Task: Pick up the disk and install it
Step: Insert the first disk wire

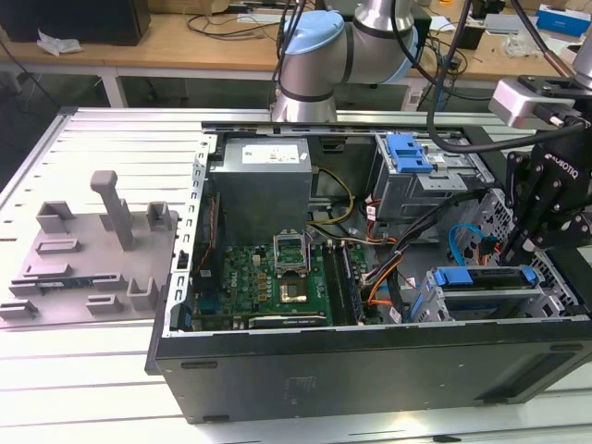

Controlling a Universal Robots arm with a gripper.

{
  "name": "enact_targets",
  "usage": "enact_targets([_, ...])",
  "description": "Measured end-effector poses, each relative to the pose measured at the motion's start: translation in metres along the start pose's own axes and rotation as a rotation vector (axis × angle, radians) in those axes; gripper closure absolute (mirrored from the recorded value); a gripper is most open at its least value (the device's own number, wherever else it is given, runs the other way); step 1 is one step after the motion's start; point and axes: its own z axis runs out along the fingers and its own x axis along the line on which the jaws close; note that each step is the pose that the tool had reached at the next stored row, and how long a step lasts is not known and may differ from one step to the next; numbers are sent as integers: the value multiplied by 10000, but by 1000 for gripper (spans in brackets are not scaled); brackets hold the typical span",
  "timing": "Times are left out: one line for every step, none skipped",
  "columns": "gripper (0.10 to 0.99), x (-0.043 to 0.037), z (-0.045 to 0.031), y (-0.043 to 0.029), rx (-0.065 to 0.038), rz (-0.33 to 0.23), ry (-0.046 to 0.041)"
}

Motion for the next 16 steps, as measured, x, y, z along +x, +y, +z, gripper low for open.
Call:
enact_targets([922,0,1,0,0,0,-1])
enact_targets([922,-2,3,0,0,0,-3])
enact_targets([922,-7,2,0,20,2,-3])
enact_targets([922,-8,1,0,77,15,-2])
enact_targets([922,-8,2,0,127,31,-4])
enact_targets([922,-9,4,1,159,41,-7])
enact_targets([922,-9,7,7,192,59,-7])
enact_targets([922,-9,9,13,204,80,-8])
enact_targets([922,-9,13,21,211,122,-10])
enact_targets([922,-9,14,27,212,152,-10])
enact_targets([922,-9,15,28,213,178,-9])
enact_targets([922,-10,15,28,215,194,-9])
enact_targets([922,-10,15,28,216,195,-10])
enact_targets([922,-10,15,29,216,197,-10])
enact_targets([922,-10,15,29,216,197,-10])
enact_targets([922,-10,15,29,216,198,-10])
